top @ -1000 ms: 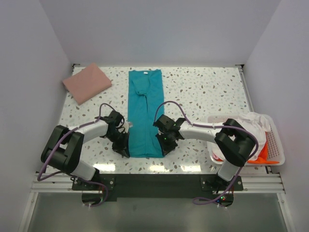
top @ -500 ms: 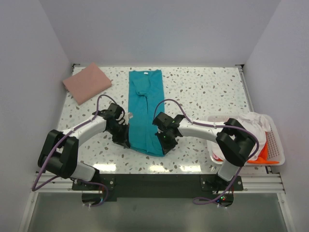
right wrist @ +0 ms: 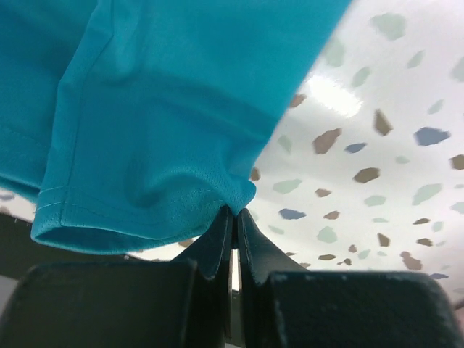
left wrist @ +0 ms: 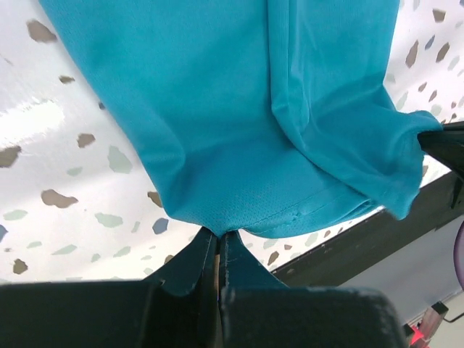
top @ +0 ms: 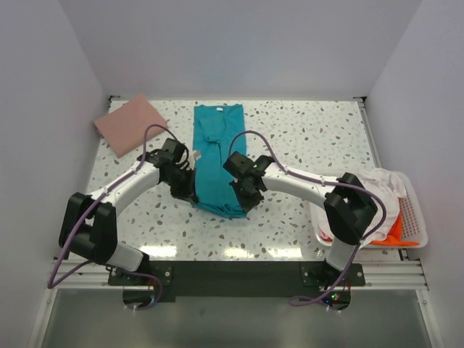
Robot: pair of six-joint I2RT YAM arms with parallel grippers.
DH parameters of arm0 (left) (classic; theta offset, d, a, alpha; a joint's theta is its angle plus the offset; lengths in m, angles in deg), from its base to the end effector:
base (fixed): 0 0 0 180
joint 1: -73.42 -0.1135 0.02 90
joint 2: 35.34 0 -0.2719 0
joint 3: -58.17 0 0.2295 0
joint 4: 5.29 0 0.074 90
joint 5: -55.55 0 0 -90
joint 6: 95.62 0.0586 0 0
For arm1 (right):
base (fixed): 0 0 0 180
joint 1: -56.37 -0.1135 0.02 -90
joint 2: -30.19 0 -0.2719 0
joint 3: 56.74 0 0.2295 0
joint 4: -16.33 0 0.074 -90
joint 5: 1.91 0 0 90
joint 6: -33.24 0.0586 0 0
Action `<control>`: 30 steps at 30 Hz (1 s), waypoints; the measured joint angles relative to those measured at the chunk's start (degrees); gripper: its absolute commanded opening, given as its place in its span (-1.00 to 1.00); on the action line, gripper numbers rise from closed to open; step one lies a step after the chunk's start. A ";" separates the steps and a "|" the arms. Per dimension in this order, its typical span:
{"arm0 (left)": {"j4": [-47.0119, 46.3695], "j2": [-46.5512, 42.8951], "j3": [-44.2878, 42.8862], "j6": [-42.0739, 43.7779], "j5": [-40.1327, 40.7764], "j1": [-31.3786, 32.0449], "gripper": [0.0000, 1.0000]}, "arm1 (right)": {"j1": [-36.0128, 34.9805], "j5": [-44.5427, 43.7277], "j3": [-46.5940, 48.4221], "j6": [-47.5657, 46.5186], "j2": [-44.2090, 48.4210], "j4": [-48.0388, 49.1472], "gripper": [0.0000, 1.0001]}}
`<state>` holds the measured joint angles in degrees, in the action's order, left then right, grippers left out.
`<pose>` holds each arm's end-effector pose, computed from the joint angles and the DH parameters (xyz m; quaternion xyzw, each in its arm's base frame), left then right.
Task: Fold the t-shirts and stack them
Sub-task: Fold the tshirt
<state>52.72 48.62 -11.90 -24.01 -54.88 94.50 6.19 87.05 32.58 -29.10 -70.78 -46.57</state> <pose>0.2299 -0.1105 0.2063 0.0507 0.9710 -0.2171 0.0866 0.2133 0.2542 0.2063 -0.1923 0.9720 0.0774 0.1102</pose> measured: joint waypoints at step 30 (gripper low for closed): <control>-4.90 24.33 -26.10 -0.55 -0.81 -12.50 -1.00 | 13.29 -6.36 37.16 -7.54 -23.93 -4.33 -1.00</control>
<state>47.82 72.95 -38.00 -24.56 -55.69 82.00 19.48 80.69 69.74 -36.64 -94.71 -50.90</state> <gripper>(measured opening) 0.024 0.029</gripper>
